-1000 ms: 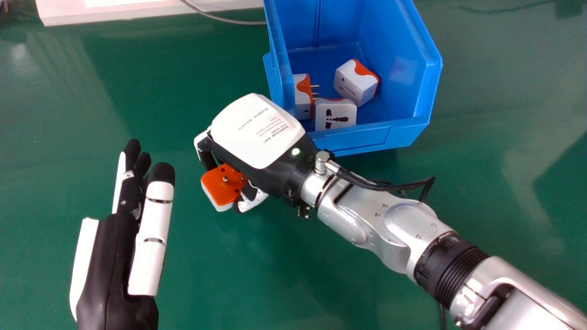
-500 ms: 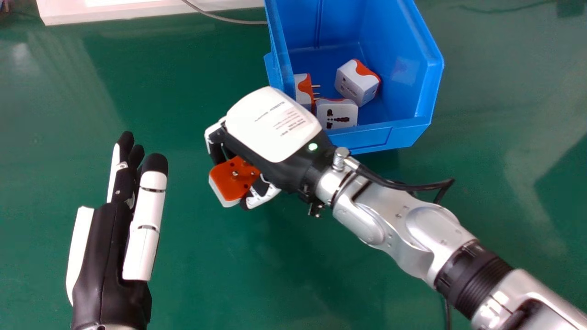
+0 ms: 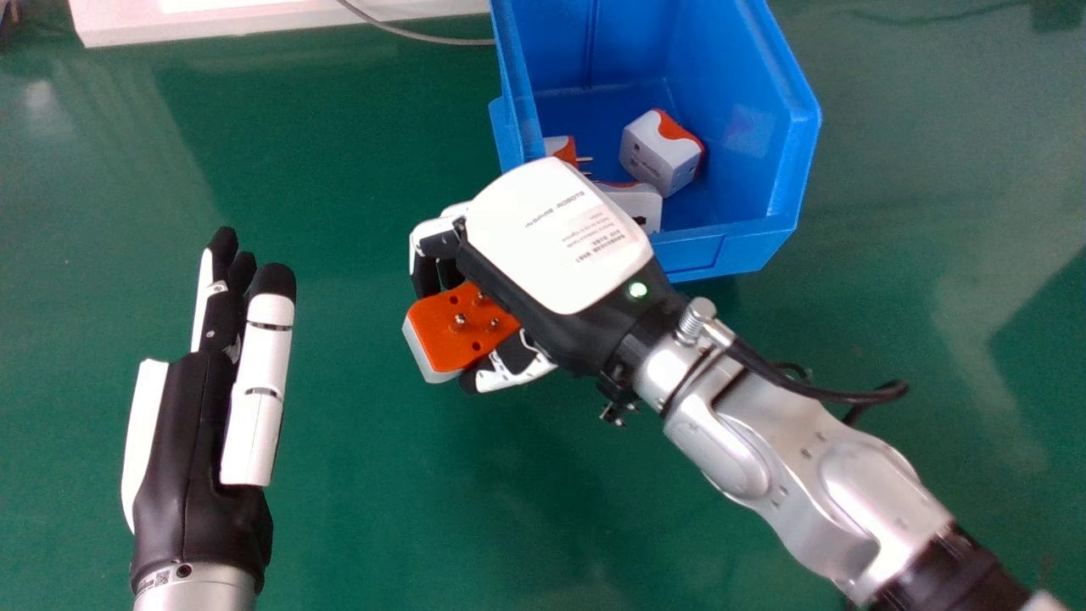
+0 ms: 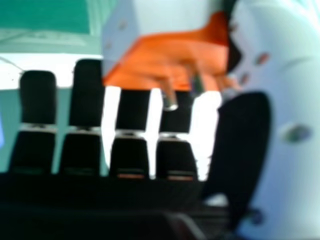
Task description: Pick all objects and put in blue box
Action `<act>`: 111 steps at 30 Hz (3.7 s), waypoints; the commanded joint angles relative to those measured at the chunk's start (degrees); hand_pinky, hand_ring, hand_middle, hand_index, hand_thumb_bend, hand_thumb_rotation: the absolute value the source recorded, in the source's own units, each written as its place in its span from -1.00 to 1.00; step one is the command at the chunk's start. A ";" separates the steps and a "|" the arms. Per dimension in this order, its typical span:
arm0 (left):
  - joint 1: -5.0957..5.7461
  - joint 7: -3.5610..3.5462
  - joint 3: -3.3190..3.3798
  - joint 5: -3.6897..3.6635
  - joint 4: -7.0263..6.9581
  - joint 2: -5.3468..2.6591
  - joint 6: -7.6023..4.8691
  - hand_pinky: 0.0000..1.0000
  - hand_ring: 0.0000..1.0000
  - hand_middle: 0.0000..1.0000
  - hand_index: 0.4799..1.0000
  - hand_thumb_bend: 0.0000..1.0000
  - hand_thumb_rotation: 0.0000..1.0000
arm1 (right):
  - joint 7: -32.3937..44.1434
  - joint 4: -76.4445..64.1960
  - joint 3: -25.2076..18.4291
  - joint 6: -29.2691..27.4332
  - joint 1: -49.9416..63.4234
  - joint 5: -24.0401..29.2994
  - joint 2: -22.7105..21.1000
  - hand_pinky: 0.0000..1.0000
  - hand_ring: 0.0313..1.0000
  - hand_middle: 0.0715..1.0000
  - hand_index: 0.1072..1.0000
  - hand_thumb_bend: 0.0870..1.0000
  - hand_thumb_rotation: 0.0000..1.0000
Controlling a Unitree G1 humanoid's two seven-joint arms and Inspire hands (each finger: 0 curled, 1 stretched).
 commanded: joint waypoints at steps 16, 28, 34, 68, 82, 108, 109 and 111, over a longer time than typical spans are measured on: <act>-2.41 -0.68 1.78 -0.32 1.42 0.74 -1.13 0.88 0.98 1.00 1.00 -0.16 0.88 | 6.30 -21.86 -9.38 -0.19 13.85 5.23 -4.04 -0.32 -0.17 -0.02 -0.12 -0.11 -1.00; -3.62 -2.05 3.50 -1.13 2.26 1.19 -0.92 0.89 0.99 1.00 1.00 -0.17 0.87 | 4.73 -29.32 -17.08 -0.31 20.08 5.32 -5.07 -0.32 -0.17 -0.02 -0.08 -0.11 -1.00; -4.05 -2.74 4.16 -1.81 2.43 1.55 -0.72 0.90 1.00 1.00 1.00 -0.17 0.86 | 3.23 -30.19 -21.34 -0.50 20.59 5.44 -4.99 -0.32 -0.16 -0.03 -0.11 -0.10 -1.00; -2.84 -4.46 5.76 -2.76 0.34 2.35 0.35 0.95 1.00 1.00 1.00 -0.15 0.84 | -5.91 28.56 -12.04 8.07 -27.86 -2.92 -2.98 -0.33 -0.18 -0.02 -0.08 -0.11 -1.00; -0.99 -4.30 5.38 -2.77 -1.89 1.97 1.26 0.95 1.00 1.00 1.00 -0.17 0.84 | -6.75 53.56 -5.02 8.07 -42.17 -0.11 1.67 -0.29 -0.13 -0.01 -0.20 -0.10 -1.00; -0.42 -2.96 3.32 -1.54 -2.65 1.39 1.39 0.92 1.00 1.00 1.00 -0.19 0.83 | -4.65 57.31 -1.21 9.98 -41.16 4.38 1.46 0.05 0.28 0.37 0.18 0.12 -0.86; -0.52 -2.91 3.25 -1.43 -2.55 1.41 1.36 0.92 1.00 1.00 1.00 -0.19 0.83 | -4.89 57.35 -0.20 10.12 -41.21 3.56 1.10 0.16 0.40 0.49 0.31 0.16 -0.71; -0.55 -2.80 3.07 -1.13 -2.54 1.44 1.30 0.92 1.00 1.00 1.00 -0.19 0.83 | -4.83 57.42 1.35 11.00 -41.44 2.14 0.67 0.28 0.52 0.59 0.44 0.19 -0.51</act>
